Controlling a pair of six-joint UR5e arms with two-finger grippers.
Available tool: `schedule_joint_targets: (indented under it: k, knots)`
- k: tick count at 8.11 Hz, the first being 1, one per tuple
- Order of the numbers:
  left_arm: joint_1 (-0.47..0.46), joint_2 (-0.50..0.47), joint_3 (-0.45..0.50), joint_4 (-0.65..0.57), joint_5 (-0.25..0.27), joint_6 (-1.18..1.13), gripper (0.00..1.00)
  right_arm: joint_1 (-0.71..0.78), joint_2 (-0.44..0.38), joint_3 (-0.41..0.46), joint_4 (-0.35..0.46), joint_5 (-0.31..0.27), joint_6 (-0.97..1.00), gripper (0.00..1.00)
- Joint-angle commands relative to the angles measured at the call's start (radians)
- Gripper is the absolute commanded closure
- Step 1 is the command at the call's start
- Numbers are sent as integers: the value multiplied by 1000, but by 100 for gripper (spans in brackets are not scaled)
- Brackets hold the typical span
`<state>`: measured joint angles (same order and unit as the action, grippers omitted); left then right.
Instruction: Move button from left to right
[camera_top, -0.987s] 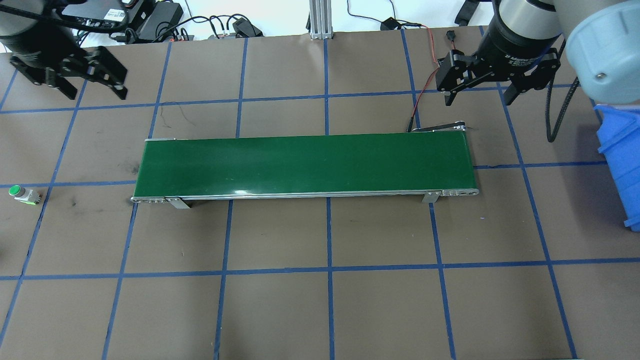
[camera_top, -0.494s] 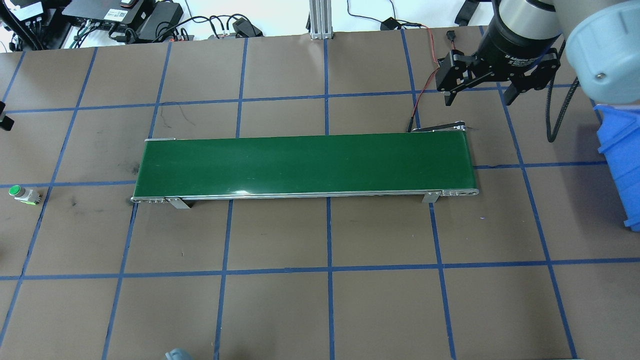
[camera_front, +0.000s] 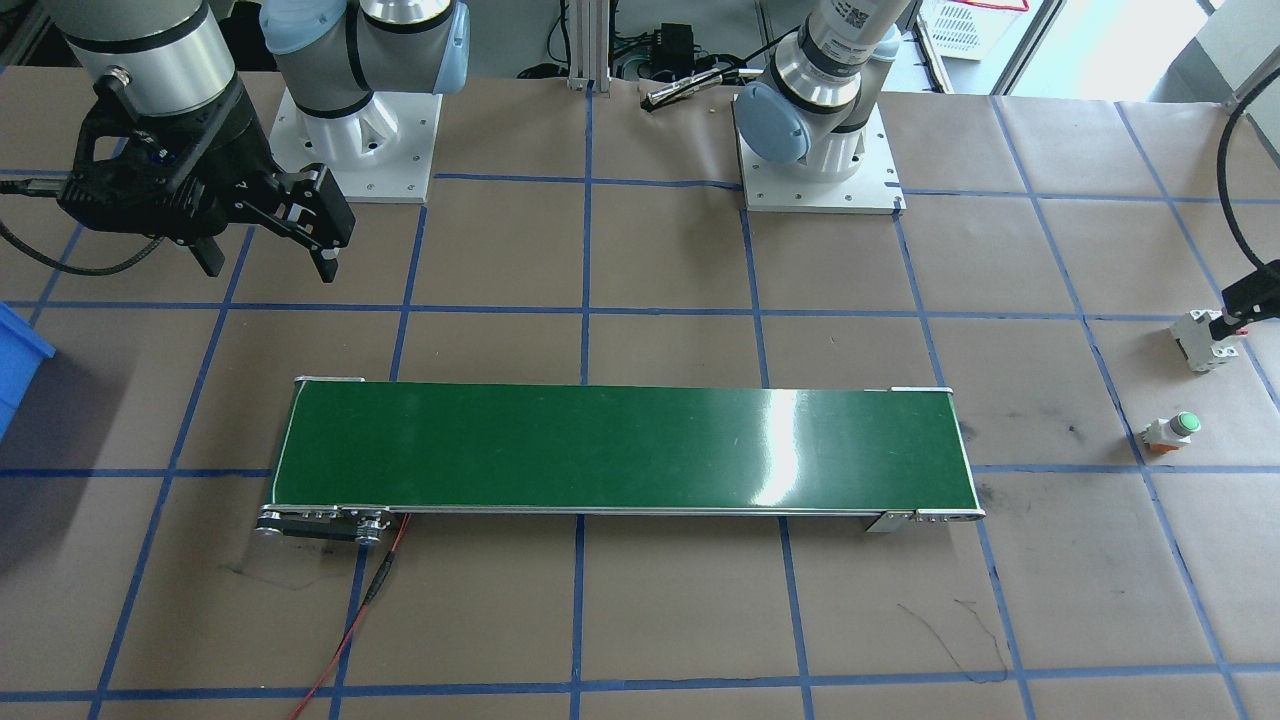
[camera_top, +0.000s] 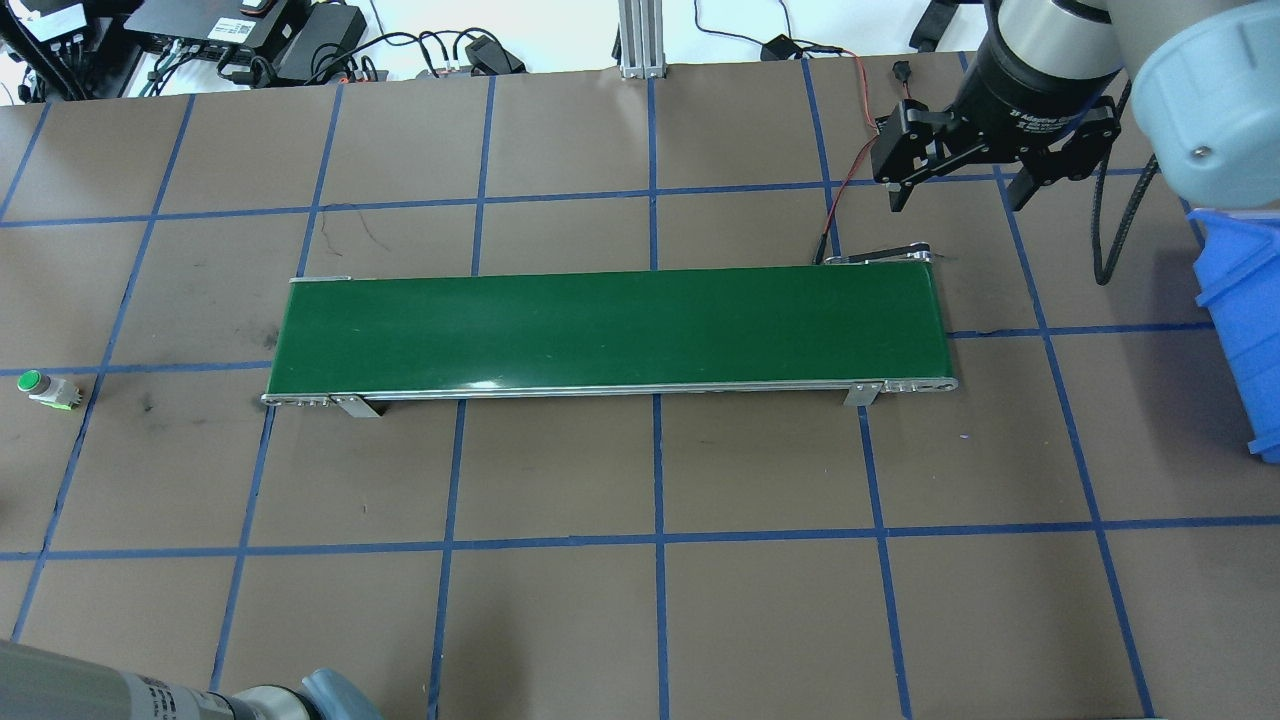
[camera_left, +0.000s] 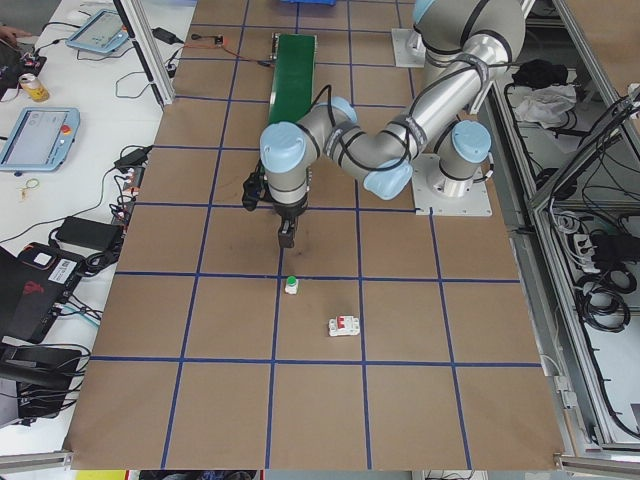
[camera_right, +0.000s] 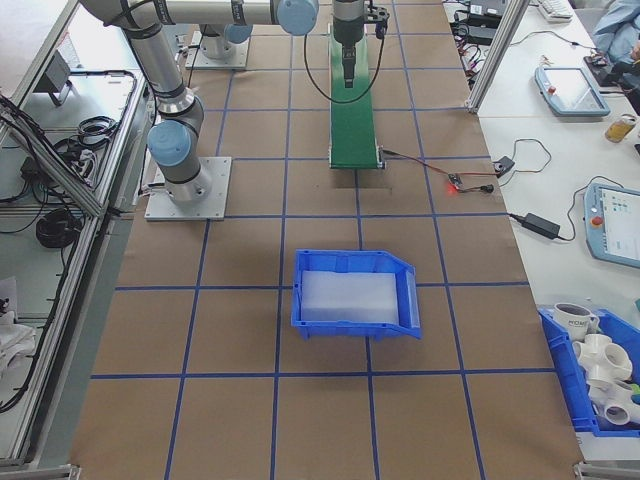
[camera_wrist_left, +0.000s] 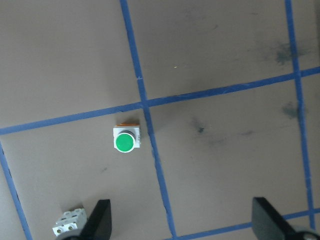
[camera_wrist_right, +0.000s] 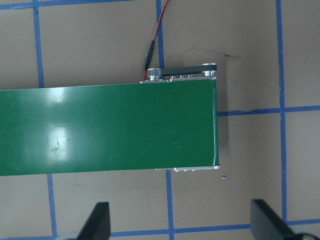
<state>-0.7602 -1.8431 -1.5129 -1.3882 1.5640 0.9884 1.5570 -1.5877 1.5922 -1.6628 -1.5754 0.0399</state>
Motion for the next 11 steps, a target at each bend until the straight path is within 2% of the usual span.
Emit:
schedule_joint_targets:
  k: [1, 5, 9, 11]
  knots:
    - [39, -157, -1, 152, 25, 44, 0, 0, 0, 0, 0, 0, 0, 0]
    - [38, -289, -4, 178, 28, -89, 0, 0, 0, 0, 2, 0, 0, 0]
    - [38, -337, -12, 190, 28, -42, 0, 0, 0, 0, 2, 0, 0, 0]
    - [35, -350, -7, 199, 108, -2, 0, 0, 0, 0, 2, 0, 0, 0]
